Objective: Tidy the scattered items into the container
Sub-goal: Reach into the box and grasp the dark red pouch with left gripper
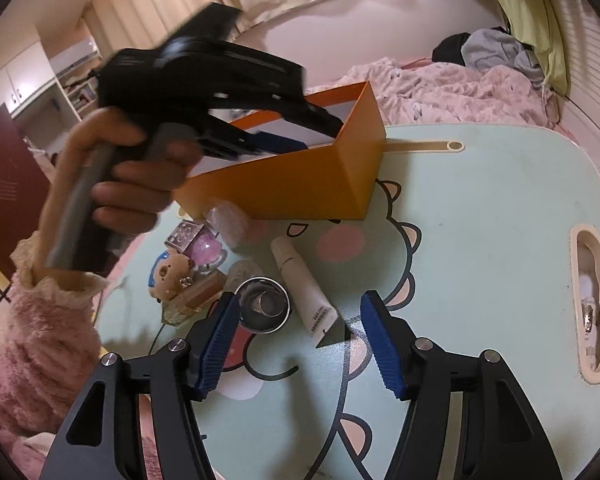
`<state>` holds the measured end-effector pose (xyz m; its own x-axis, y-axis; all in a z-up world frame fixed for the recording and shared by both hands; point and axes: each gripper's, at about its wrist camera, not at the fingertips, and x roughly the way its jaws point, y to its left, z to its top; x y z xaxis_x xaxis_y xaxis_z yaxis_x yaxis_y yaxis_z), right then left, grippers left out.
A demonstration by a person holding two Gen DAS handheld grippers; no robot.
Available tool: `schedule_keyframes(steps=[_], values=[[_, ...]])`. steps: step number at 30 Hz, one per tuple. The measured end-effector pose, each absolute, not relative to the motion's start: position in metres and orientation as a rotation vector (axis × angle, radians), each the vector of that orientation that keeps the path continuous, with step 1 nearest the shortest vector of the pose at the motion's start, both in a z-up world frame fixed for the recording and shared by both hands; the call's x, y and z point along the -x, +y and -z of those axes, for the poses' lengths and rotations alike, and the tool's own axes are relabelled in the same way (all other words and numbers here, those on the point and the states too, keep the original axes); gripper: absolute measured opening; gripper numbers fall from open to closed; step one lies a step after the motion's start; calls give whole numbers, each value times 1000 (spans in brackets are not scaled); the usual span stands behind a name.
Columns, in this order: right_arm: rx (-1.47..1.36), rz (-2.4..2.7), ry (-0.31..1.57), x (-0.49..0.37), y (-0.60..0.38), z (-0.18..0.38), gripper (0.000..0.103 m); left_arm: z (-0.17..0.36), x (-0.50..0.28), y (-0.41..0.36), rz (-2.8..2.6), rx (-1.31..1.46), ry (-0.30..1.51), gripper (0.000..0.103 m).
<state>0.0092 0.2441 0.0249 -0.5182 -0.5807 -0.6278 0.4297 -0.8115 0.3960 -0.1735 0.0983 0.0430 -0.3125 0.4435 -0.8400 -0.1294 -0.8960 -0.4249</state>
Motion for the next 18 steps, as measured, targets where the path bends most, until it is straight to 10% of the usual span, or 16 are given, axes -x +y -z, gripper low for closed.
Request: schedule_keyframes(steps=[18], values=[[-1065, 2290, -272, -7, 241, -25, 65, -62, 174, 54, -2303, 1525, -450, 53]])
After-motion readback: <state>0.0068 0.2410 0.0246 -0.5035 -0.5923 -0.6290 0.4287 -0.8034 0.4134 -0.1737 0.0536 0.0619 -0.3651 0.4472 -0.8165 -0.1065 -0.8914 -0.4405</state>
